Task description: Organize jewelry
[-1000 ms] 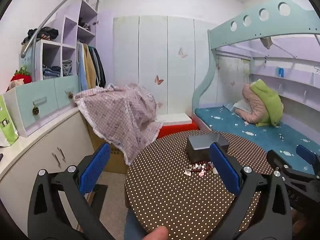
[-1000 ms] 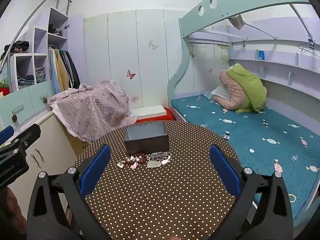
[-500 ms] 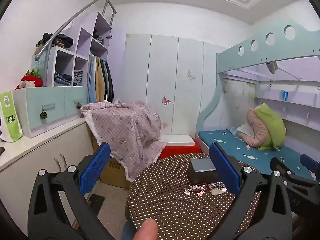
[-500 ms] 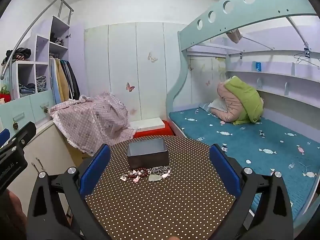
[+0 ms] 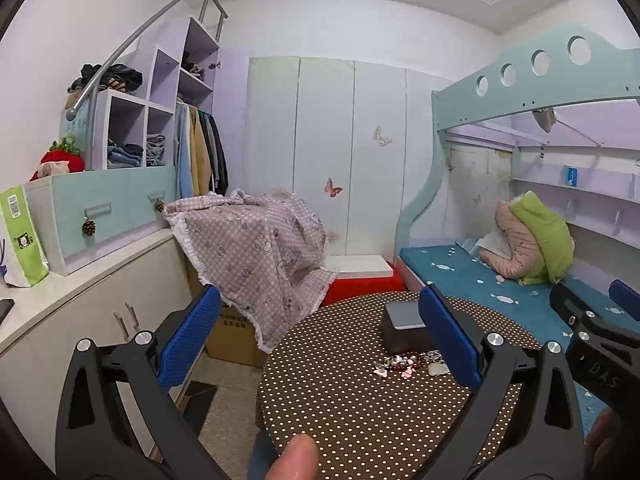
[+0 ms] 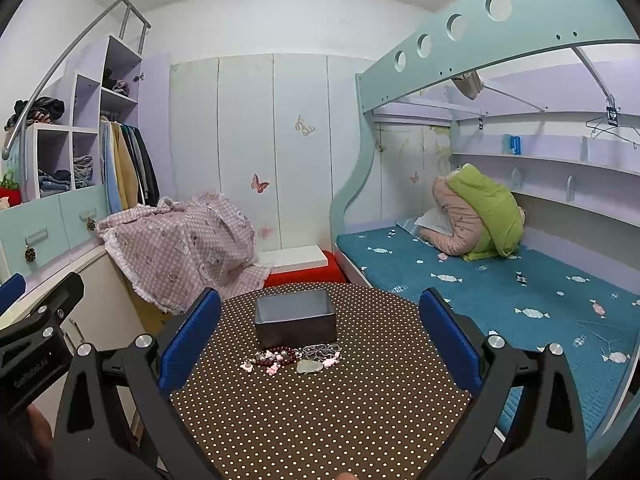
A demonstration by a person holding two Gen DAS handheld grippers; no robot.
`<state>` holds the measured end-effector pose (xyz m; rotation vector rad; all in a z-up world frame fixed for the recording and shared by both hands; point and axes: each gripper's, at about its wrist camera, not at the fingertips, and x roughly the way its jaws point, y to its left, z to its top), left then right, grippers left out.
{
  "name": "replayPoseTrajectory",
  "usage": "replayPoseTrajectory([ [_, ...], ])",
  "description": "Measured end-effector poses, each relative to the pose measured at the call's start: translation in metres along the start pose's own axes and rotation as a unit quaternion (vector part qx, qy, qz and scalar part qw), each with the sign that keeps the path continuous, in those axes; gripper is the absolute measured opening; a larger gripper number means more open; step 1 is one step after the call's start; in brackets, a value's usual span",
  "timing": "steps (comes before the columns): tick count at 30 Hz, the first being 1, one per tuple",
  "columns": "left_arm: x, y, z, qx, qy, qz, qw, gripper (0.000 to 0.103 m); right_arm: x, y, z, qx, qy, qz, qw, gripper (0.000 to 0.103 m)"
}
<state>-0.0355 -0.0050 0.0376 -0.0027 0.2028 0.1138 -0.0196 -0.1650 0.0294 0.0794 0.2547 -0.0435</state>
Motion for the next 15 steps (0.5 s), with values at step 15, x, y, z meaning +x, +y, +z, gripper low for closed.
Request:
replayPoseTrajectory([
  [15, 0.004, 0.013, -0.007, -0.005, -0.003, 0.003, 1.0000, 0.098, 0.003, -0.001, 0.000, -0.002, -0.001, 0.001, 1.000, 0.096],
])
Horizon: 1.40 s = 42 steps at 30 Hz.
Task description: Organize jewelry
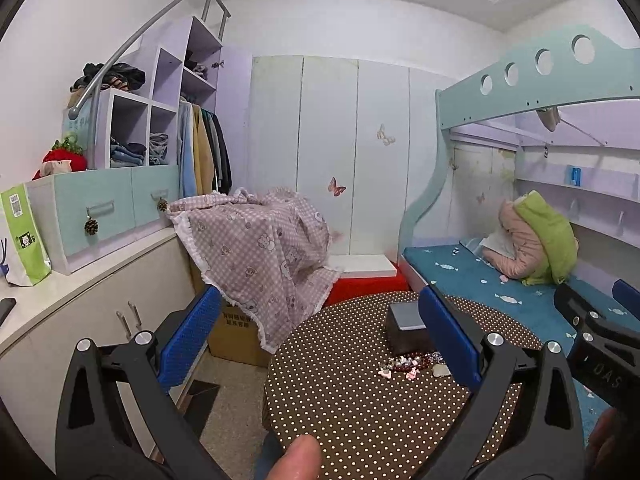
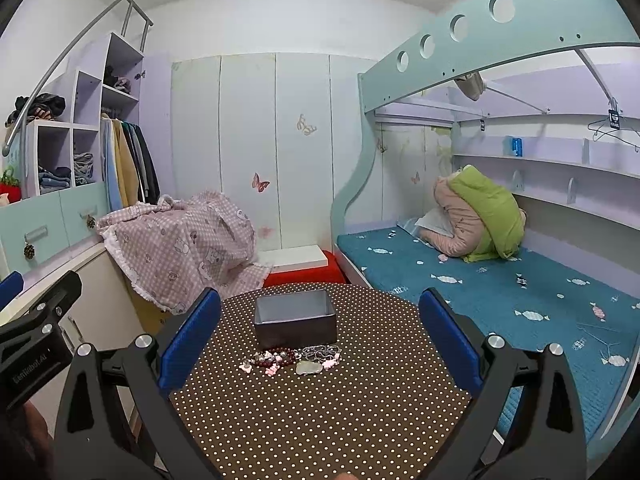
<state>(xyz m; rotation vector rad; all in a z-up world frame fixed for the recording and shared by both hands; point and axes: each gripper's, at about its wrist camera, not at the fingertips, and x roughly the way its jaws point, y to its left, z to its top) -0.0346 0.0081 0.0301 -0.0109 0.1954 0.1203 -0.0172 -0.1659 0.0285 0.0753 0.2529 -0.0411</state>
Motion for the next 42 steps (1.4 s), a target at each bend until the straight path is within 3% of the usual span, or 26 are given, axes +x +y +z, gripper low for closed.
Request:
replayPoseTrajectory([
  [13, 0.017, -0.010, 0.000, 0.010, 0.009, -0.008, 0.9999, 0.098, 0.013, -0.001, 0.002, -0.006, 0.010, 0.004, 1.000, 0.096],
  [19, 0.043, -0.016, -0.003, 0.012, 0.023, -0.007, 0.9996, 0.098, 0.035, -0.005, 0.002, -0.014, 0.019, 0.007, 1.000, 0.096],
  [27, 0.115, -0.026, -0.038, 0.021, 0.112, -0.003, 0.9935, 0.098, 0.095, -0.033, -0.020, 0.001, 0.091, -0.010, 0.996, 0.095],
  [34, 0.164, -0.037, -0.059, 0.035, 0.156, -0.007, 0.9872, 0.098, 0.125, -0.040, -0.029, -0.005, 0.123, -0.008, 0.992, 0.095],
  [42, 0.229, -0.054, -0.107, 0.058, 0.249, -0.025, 0.9664, 0.098, 0.166, -0.052, -0.054, -0.005, 0.201, -0.003, 0.980, 0.095],
])
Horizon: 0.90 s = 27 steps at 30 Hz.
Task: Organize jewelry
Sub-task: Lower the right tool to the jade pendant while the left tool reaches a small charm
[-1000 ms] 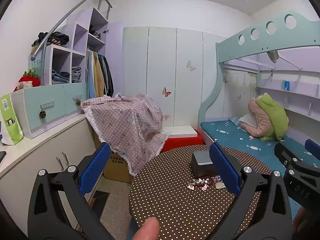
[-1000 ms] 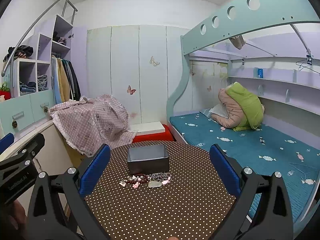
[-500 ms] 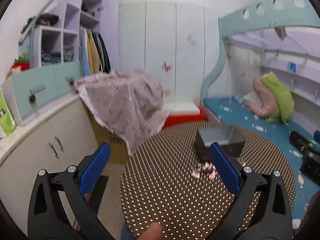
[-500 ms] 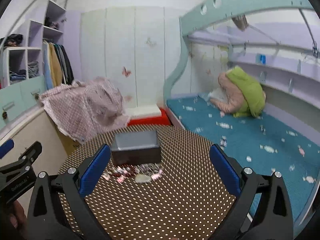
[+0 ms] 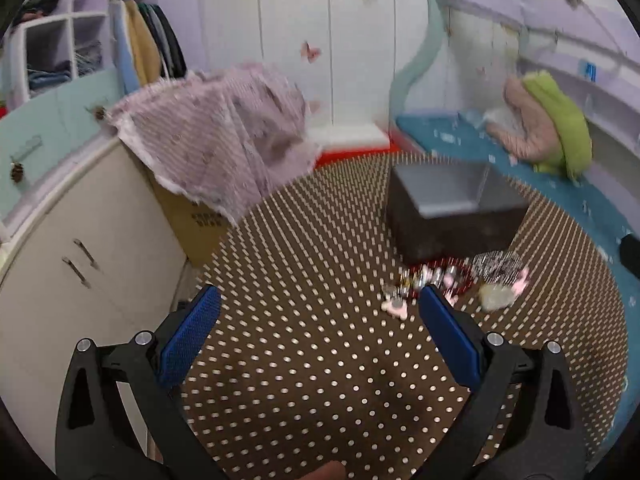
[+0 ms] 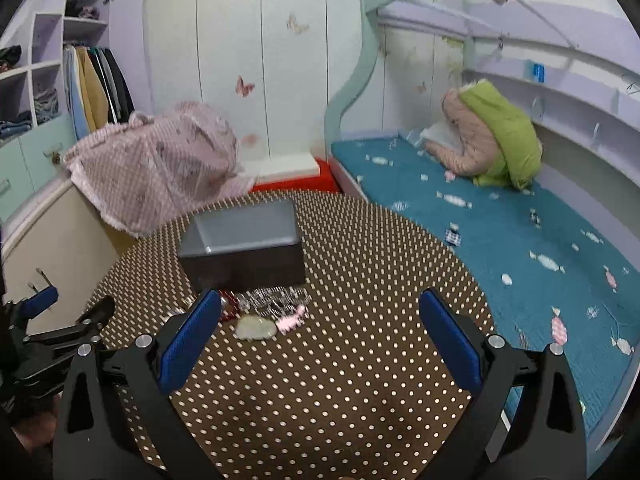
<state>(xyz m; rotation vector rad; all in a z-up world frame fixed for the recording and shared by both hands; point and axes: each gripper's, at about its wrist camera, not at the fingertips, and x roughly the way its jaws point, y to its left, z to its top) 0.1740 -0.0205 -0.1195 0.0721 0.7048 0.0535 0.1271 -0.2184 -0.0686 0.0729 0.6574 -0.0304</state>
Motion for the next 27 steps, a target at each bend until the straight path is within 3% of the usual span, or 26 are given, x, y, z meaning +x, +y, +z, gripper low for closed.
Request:
replayPoseTrajectory([
  [10, 0.082, -0.020, -0.009, 0.015, 0.097, -0.023, 0.9949, 0.098, 0.050, -0.015, -0.011, 0.008, 0.090, 0.014, 0.996, 0.095],
  [17, 0.104, -0.014, -0.009, -0.002, 0.120, -0.053, 0.9913, 0.092, 0.071, -0.010, -0.017, 0.001, 0.132, 0.036, 0.991, 0.095],
  [23, 0.104, -0.018, 0.000, 0.021, 0.108, -0.087, 0.9901, 0.051, 0.082, -0.004, -0.018, -0.001, 0.149, 0.056, 0.987, 0.095],
  [25, 0.103, -0.020, 0.003, 0.020, 0.109, -0.111, 0.9877, 0.026, 0.088, 0.000, -0.016, -0.002, 0.155, 0.066, 0.986, 0.095],
  [27, 0.104, -0.021, 0.005, 0.012, 0.114, -0.137, 0.9840, 0.016, 0.093, 0.004, -0.014, -0.004, 0.159, 0.078, 0.984, 0.095],
])
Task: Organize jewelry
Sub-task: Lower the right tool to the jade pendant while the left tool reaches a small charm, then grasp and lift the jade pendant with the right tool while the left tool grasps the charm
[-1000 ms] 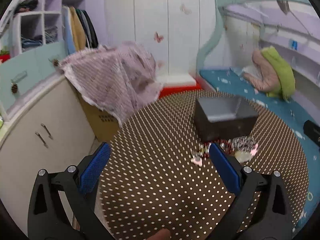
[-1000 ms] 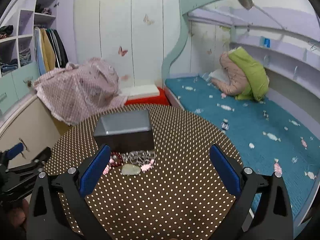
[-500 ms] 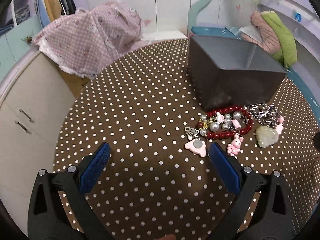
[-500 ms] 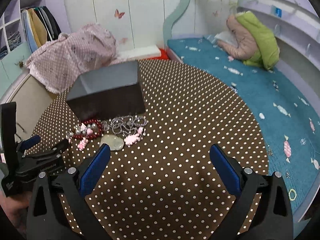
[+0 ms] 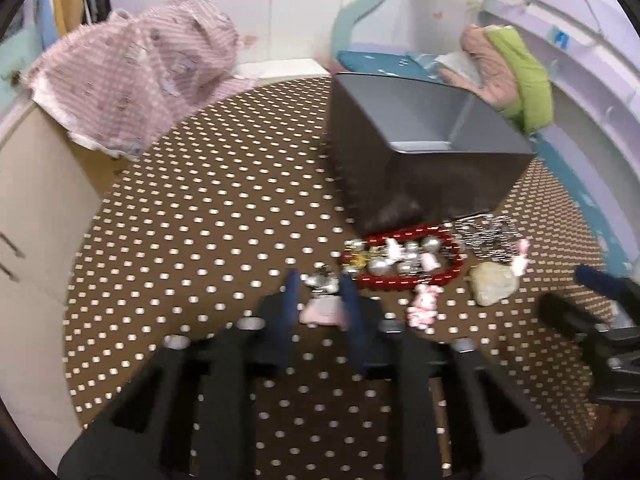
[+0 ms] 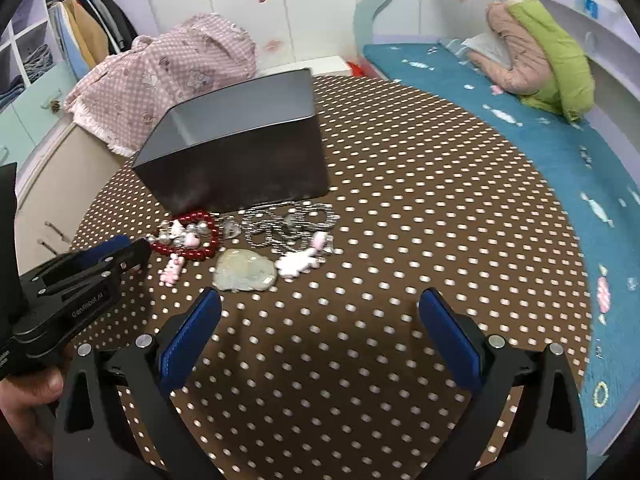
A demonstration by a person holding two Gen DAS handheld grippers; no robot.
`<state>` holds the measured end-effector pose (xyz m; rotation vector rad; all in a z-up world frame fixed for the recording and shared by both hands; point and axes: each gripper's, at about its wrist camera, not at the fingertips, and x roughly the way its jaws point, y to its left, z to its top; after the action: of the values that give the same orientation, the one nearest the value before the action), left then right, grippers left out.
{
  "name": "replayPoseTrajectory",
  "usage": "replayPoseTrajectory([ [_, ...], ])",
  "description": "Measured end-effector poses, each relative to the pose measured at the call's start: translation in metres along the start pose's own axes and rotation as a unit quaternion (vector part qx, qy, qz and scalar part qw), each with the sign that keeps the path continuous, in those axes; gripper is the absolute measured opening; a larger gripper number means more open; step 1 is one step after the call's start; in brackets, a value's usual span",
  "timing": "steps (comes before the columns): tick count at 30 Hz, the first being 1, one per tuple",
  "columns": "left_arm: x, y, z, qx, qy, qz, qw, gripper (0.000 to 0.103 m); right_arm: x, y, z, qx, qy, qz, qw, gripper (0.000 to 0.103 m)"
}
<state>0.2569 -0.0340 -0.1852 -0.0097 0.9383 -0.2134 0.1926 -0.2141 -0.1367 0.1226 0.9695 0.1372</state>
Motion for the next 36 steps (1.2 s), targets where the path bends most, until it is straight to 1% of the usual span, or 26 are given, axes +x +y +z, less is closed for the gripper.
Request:
replayPoseTrajectory([
  [1, 0.000, 0.001, 0.000, 0.001, 0.001, -0.009, 1.0000, 0.016, 0.003, 0.003, 0.002, -0.005, 0.003, 0.005, 1.000, 0.094],
  [3, -0.003, 0.003, -0.001, 0.000, 0.000, -0.021, 0.9998, 0.016, 0.007, 0.010, 0.004, -0.013, 0.010, 0.018, 1.000, 0.084],
  [4, -0.005, 0.004, -0.003, -0.002, 0.000, -0.025, 0.9997, 0.016, 0.010, 0.014, 0.005, -0.018, 0.017, 0.028, 0.999, 0.082],
  [6, -0.008, 0.006, -0.008, -0.003, -0.002, -0.030, 0.9995, 0.016, 0.016, 0.022, 0.006, -0.028, 0.027, 0.032, 0.999, 0.075],
  [7, -0.010, 0.007, -0.012, -0.003, -0.002, -0.031, 0.9995, 0.016, 0.017, 0.026, 0.006, -0.036, 0.023, 0.023, 0.999, 0.074],
  [9, -0.013, 0.010, -0.014, -0.004, -0.002, -0.033, 0.9994, 0.016, 0.019, 0.031, 0.007, -0.041, 0.018, 0.018, 0.999, 0.068],
  [11, -0.020, 0.013, -0.021, -0.007, -0.005, -0.036, 0.9993, 0.016, 0.022, 0.036, 0.009, -0.050, 0.014, 0.011, 0.999, 0.066],
  [13, -0.024, 0.013, -0.023, -0.008, -0.008, -0.037, 0.9992, 0.016, 0.025, 0.043, 0.007, -0.068, 0.007, -0.004, 0.998, 0.064],
  [16, -0.030, 0.014, -0.025, -0.007, -0.013, -0.040, 0.9991, 0.016, 0.030, 0.051, 0.005, -0.094, -0.006, -0.028, 0.995, 0.058],
  [18, -0.032, 0.014, -0.025, -0.009, -0.015, -0.041, 0.9990, 0.016, 0.030, 0.050, 0.004, -0.097, -0.012, -0.026, 0.995, 0.054],
  [19, -0.034, 0.015, -0.025, -0.010, -0.017, -0.042, 0.9989, 0.016, 0.030, 0.050, 0.004, -0.101, -0.015, -0.025, 0.994, 0.049],
  [20, -0.036, 0.015, -0.025, -0.011, -0.019, -0.043, 0.9988, 0.016, 0.030, 0.050, 0.005, -0.103, -0.018, -0.025, 0.994, 0.031],
  [21, -0.037, 0.017, -0.024, -0.012, -0.021, -0.044, 0.9988, 0.016, 0.029, 0.048, 0.004, -0.102, -0.017, -0.023, 0.994, 0.028],
  [24, -0.041, 0.020, -0.023, -0.012, -0.026, -0.043, 0.9986, 0.016, 0.028, 0.045, 0.006, -0.098, -0.011, -0.014, 0.995, 0.027],
  [26, -0.045, 0.023, -0.023, -0.014, -0.030, -0.043, 0.9985, 0.016, 0.026, 0.039, 0.007, -0.088, -0.002, 0.005, 0.996, 0.028],
  [27, -0.046, 0.022, -0.023, -0.014, -0.031, -0.043, 0.9985, 0.016, 0.024, 0.035, 0.005, -0.079, 0.001, 0.012, 0.997, 0.029],
  [28, -0.047, 0.022, -0.023, -0.015, -0.032, -0.043, 0.9985, 0.016, 0.022, 0.031, 0.006, -0.067, 0.005, 0.023, 0.997, 0.033],
  [29, -0.048, 0.022, -0.024, -0.016, -0.033, -0.043, 0.9984, 0.016, 0.020, 0.028, 0.005, -0.062, 0.008, 0.034, 0.997, 0.053],
  [30, -0.049, 0.022, -0.024, -0.016, -0.033, -0.043, 0.9984, 0.016, 0.018, 0.026, 0.004, -0.062, 0.008, 0.029, 0.998, 0.068],
  [31, -0.049, 0.021, -0.024, -0.016, -0.034, -0.043, 0.9984, 0.016, 0.016, 0.026, 0.002, -0.069, 0.004, 0.024, 0.997, 0.072],
  [34, -0.050, 0.021, -0.025, -0.016, -0.033, -0.045, 0.9983, 0.016, 0.013, 0.027, -0.007, -0.087, 0.006, 0.024, 0.996, 0.071],
  [36, -0.050, 0.018, -0.026, -0.015, -0.032, -0.045, 0.9983, 0.016, 0.012, 0.033, -0.014, -0.118, -0.001, 0.004, 0.993, 0.066],
])
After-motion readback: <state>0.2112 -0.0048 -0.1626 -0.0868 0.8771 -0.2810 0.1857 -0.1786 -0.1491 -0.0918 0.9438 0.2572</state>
